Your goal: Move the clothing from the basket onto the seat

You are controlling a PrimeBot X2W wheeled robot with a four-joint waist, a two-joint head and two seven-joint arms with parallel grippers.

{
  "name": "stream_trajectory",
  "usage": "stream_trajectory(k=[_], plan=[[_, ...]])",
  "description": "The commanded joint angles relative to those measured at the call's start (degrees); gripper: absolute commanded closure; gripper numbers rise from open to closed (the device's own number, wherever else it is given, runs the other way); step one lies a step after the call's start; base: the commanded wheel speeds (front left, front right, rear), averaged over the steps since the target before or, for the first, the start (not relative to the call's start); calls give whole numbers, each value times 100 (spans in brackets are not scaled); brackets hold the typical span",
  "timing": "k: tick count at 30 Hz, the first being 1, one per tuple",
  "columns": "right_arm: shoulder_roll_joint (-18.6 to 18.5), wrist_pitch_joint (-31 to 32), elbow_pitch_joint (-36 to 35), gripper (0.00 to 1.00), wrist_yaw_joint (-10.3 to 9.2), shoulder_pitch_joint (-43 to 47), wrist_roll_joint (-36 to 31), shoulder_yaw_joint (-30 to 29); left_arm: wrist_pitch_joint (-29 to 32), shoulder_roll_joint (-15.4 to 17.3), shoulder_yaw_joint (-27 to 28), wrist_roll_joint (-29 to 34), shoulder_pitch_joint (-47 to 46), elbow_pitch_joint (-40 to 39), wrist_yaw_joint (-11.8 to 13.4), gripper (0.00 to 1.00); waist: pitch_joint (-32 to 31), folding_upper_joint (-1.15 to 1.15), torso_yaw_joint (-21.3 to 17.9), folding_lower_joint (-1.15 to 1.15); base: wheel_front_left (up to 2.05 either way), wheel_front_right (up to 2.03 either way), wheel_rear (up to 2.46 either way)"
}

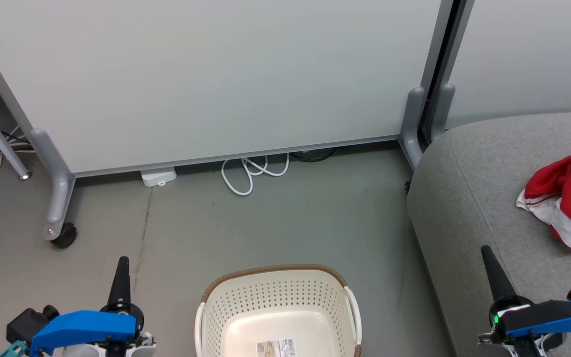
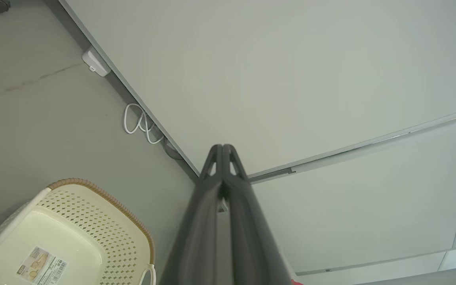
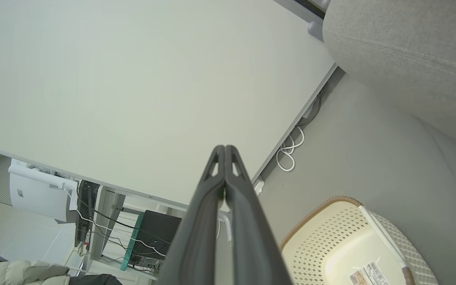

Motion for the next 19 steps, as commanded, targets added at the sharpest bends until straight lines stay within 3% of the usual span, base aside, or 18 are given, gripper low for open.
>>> stream_trajectory(k=[1,19], plan=[[-30,40,-70,100,2,-142,183,-19,52,7,61,-159,-152,-99,-6,100,5,0,-10,0,0,0,0],[-34,140,-72,100,2,-202,1078,-52,285,-9,215,-970,-186,-263,-7,100,44,0,-90,0,0,0,0]])
